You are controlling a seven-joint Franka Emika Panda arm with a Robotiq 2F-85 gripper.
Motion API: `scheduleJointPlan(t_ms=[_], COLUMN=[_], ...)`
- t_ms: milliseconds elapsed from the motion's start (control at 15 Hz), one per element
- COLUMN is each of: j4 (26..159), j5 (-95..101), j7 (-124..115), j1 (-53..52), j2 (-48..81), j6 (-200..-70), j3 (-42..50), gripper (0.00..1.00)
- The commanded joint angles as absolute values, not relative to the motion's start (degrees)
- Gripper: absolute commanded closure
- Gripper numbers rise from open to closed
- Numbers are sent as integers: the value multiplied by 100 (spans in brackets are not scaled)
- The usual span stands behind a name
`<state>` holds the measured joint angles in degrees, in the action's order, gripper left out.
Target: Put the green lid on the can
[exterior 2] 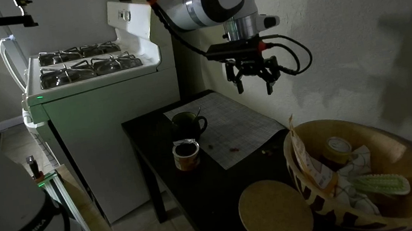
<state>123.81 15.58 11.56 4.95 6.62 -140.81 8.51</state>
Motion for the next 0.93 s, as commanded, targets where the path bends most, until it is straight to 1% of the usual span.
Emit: scheduleJointPlan(t_ms=[0, 200, 467, 867], j4=[11854, 11399, 10575, 9633], j5=[2504, 2646, 2597, 2613], j7=[323, -14, 157, 51], j1=[362, 346, 389, 283], j2=[1588, 2313, 3206, 4240], j6=[-14246, -14308, -14255, -14417], j3=[852, 944, 1069, 1274], gripper=[0, 0, 0, 0])
